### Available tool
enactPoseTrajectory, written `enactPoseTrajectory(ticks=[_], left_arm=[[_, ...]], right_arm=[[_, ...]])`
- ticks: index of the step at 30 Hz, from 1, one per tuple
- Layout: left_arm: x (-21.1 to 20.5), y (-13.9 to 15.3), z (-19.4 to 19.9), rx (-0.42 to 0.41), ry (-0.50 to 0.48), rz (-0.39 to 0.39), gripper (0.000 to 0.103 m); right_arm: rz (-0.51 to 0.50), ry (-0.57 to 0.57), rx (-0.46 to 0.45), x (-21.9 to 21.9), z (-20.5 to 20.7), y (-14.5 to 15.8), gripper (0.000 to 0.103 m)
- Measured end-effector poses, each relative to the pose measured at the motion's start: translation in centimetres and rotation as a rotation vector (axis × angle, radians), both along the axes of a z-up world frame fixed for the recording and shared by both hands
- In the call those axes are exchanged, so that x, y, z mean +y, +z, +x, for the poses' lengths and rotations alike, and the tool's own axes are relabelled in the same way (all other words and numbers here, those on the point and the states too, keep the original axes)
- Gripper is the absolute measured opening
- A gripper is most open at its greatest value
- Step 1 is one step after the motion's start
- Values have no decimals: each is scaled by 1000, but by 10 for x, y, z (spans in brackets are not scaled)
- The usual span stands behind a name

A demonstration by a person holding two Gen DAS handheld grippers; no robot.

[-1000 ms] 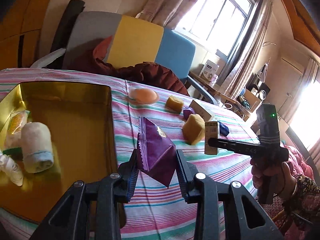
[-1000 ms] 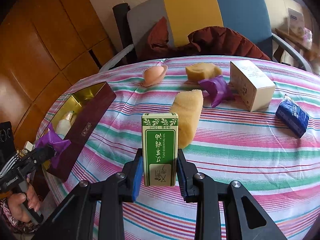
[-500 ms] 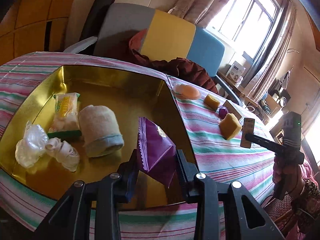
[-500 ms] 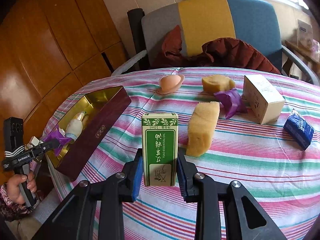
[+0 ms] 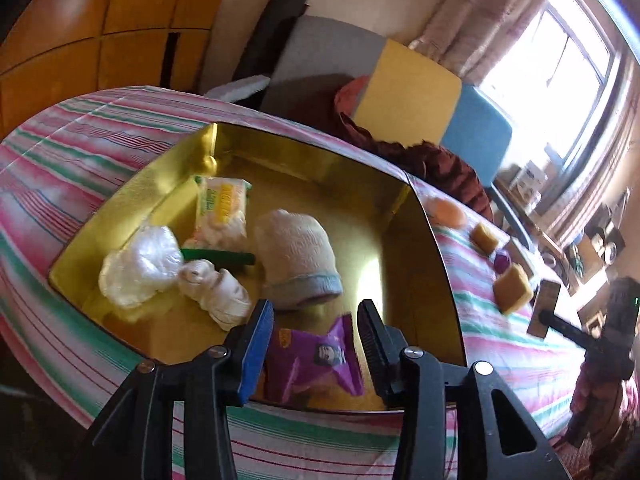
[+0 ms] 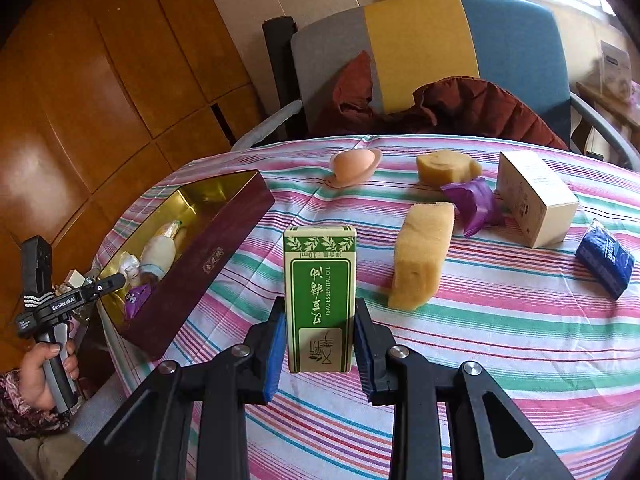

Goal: Organize objects
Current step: 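Carry the candy into the gold tray with the left tool while the right carries the green box there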

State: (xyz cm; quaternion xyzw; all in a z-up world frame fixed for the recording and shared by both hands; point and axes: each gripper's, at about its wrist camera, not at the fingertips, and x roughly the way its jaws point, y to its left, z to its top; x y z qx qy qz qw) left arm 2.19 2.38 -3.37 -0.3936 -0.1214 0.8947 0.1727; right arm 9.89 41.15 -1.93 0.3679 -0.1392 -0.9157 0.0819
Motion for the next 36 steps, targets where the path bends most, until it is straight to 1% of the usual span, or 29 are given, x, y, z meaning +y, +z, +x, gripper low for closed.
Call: enactPoseTrajectory(ticks=[5, 11, 14, 17, 21, 27, 32, 33, 34, 35, 36], left_arm=[[-11, 11, -1, 32, 64, 46, 46], [-16, 16, -2, 27, 93, 58, 51], [-19, 16, -3, 17, 110, 64, 51], [-23, 17, -3, 14, 126, 60, 51], [-27, 18, -2, 18, 147, 69, 52], [-31, 14, -4, -2, 169, 77, 53], [-34, 9, -6, -25, 176, 83, 53], [-34, 9, -6, -27, 176, 83, 53], [-34, 8, -7, -28, 175, 84, 53], [-33, 8, -7, -28, 175, 83, 53], [-33, 8, -6, -28, 174, 83, 53]], right_arm=[[-64, 45, -5, -33, -3, 3, 31], [-81, 155, 16, -100, -20, 23, 31], [-93, 206, 20, -136, -31, 33, 31], [-63, 239, 3, -166, -42, 35, 31], [-7, 239, -51, -192, -55, 27, 31], [92, 248, -83, -214, -68, 16, 32], [152, 256, -85, -222, -68, 10, 32], [161, 254, -85, -222, -68, 10, 37], [168, 249, -84, -223, -68, 9, 46], [167, 247, -81, -222, -67, 9, 49], [159, 247, -78, -222, -66, 9, 50]])
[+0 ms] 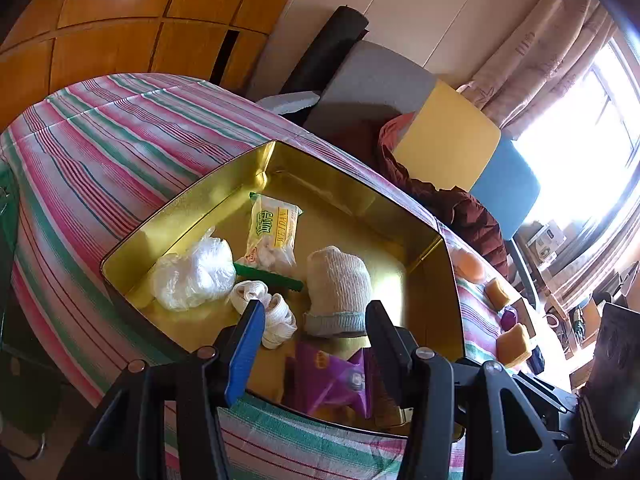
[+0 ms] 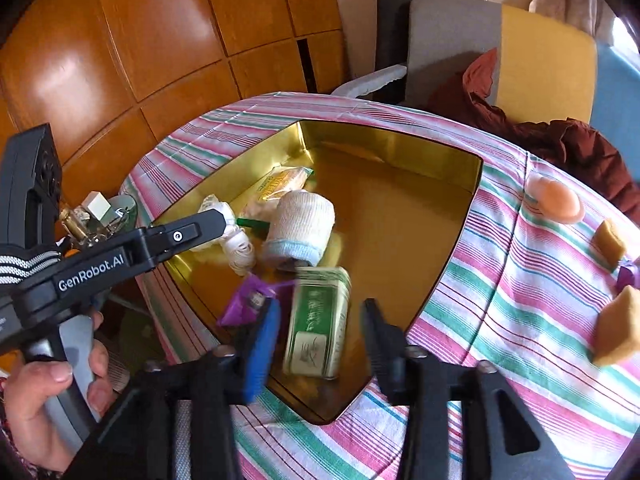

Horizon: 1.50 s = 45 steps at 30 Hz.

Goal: Organize objects
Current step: 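Carry the candy into the gold tray with the left tool while the right carries the green box there, then release both items in the tray and move both open tools back over the table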

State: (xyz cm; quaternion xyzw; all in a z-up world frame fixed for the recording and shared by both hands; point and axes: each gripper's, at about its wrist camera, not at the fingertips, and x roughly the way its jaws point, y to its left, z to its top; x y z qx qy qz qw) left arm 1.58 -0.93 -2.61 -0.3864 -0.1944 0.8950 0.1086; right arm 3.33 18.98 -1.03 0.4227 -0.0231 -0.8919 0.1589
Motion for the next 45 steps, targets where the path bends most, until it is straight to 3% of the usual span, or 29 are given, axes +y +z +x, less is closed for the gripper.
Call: enactPoseTrajectory(ticks=[10, 20, 27, 40, 45], left_arm=[[8, -2, 3, -7, -32, -6, 53], [33, 5, 12, 27, -166, 30, 53], [61, 15, 25, 79, -280, -16, 53], [130, 32, 70, 187, -623, -36, 53], [151, 30, 84, 180, -693, -57, 56]], right_arm=[[-61, -58, 39, 17, 10, 7, 61], [-44, -197, 10, 58, 21, 1, 73], [-21, -339, -41, 115, 38, -13, 80], [3, -607, -178, 260, 70, -37, 88], [115, -698, -155, 319, 65, -29, 90]])
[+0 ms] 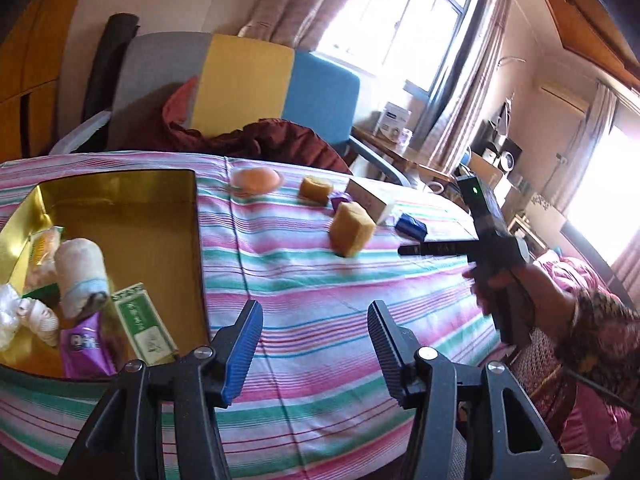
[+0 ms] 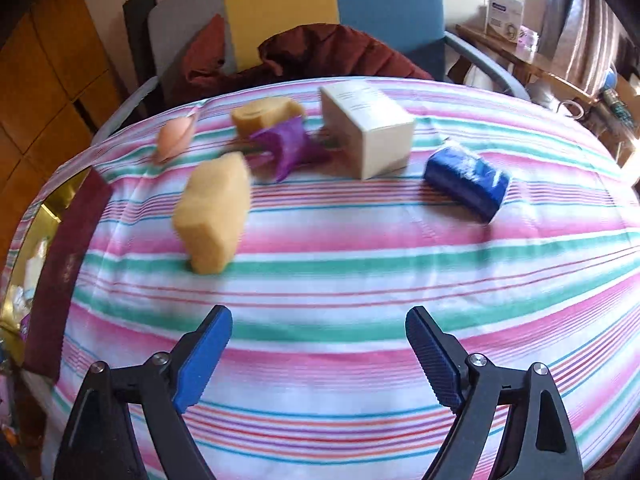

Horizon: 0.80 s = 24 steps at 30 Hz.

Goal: Organize objects
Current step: 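Release both items in the tray and move both open tools back over the table, then grasp the blue tissue pack with the right tool while the left grasps the yellow sponge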

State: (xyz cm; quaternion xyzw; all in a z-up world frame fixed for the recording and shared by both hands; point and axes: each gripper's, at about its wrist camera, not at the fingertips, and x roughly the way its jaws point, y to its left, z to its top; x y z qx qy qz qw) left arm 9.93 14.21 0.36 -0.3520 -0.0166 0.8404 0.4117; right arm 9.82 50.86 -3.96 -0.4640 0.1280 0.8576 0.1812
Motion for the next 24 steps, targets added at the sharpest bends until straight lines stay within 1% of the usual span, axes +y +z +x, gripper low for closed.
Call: enactPoseTrajectory(ticks=[4, 5, 7, 12, 13, 16, 17, 19, 22, 24], left_arm=[[12, -3, 5, -10, -34, -27, 56], [15, -5, 5, -16, -41, -34, 56], [21, -8, 7, -26, -58, -48, 56], [39, -16, 16, -12, -117, -111, 56], [43, -17, 18, -4, -127, -120, 56], [53, -18, 21, 6, -154, -131, 56], [56, -18, 21, 6, -160, -134, 56], [60, -21, 21, 1, -168, -148, 56], [65, -26, 19, -13, -170, -162, 56], [65, -28, 17, -22, -166, -162, 56]], right_arm=[[150, -2, 14, 38, -12, 8, 92], [178, 1, 18, 48, -16, 9, 92], [199, -3, 38, 66, -21, 9, 93], [160, -45, 125, 103, -24, 4, 94], [157, -38, 119, 108, -26, 1, 94], [218, 23, 95, 108, -35, -3, 94], [223, 43, 94, 108, -37, -4, 94], [195, 68, 82, 110, -41, -9, 95], [157, 76, 14, 117, -47, -26, 96], [102, 89, -14, 118, -45, -32, 96]])
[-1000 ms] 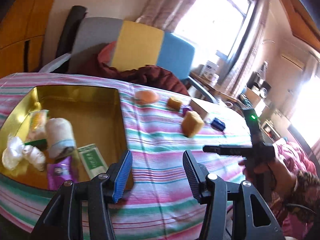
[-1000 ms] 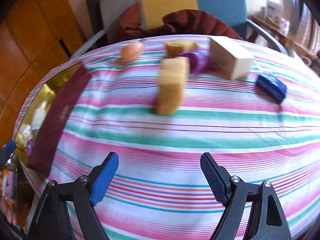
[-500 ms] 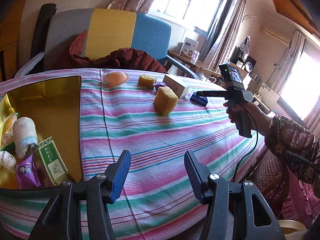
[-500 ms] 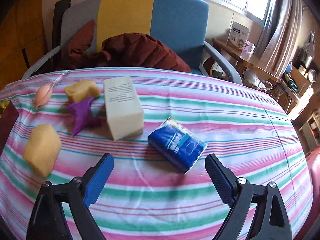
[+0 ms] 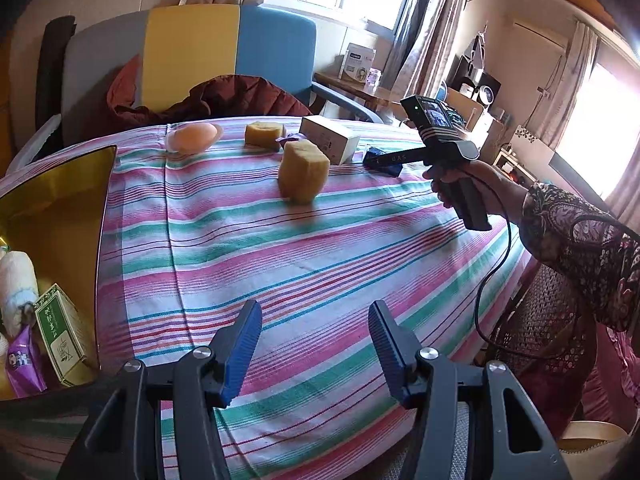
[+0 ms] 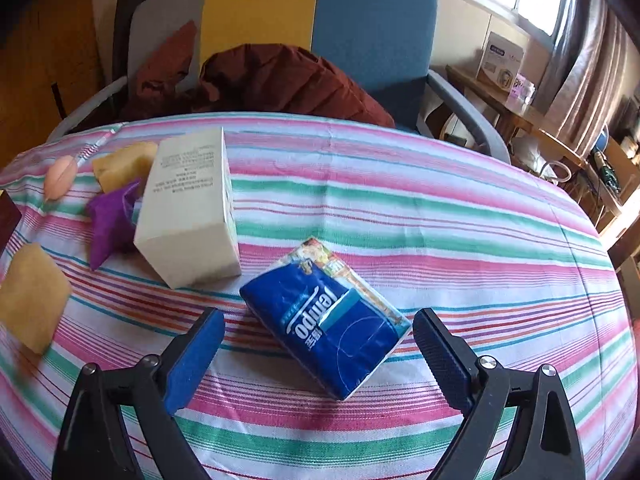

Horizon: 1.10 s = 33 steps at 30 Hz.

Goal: Organize objects
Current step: 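Grasp the blue tissue pack with the right tool while the left grasps the yellow sponge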

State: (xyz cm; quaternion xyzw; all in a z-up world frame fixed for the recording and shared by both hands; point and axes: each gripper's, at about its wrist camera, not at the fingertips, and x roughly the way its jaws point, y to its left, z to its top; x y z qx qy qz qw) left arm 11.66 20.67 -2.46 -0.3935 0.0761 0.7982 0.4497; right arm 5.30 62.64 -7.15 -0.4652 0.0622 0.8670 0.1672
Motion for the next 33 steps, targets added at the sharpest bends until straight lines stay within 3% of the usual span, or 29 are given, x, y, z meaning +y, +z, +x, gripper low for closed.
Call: enactPoseTrajectory(ticks=[2, 4, 6, 8, 12, 15, 17, 19, 28, 33], left_arm=[[-2, 0, -2, -1, 9, 6, 56], [-5, -1, -5, -4, 25, 7, 56], [-7, -2, -9, -18, 41, 11, 56], [-8, -4, -12, -34, 56, 10, 56], [-6, -7, -12, -39, 63, -3, 56], [-3, -6, -11, -34, 58, -7, 56], [1, -5, -12, -36, 50, -9, 56], [6, -5, -14, -42, 45, -10, 56], [44, -9, -36, -92, 46, -24, 59], [81, -12, -55, -105, 47, -40, 63]], right_arm=[[-160, 18, 16, 0, 3, 4, 92], [-253, -1, 56, -3, 7, 12, 91], [-234, -2, 95, -10, 7, 20, 91], [-151, 6, 100, -17, 4, 21, 91], [-73, -2, 43, -18, -9, 1, 90], [-62, -13, 32, -19, -12, -8, 80], [-60, -8, 29, -22, -13, -6, 62], [-88, -22, 22, -21, -12, -4, 54], [-186, -115, -83, -37, 4, 0, 54], [-171, -149, -102, -49, 14, 0, 54]])
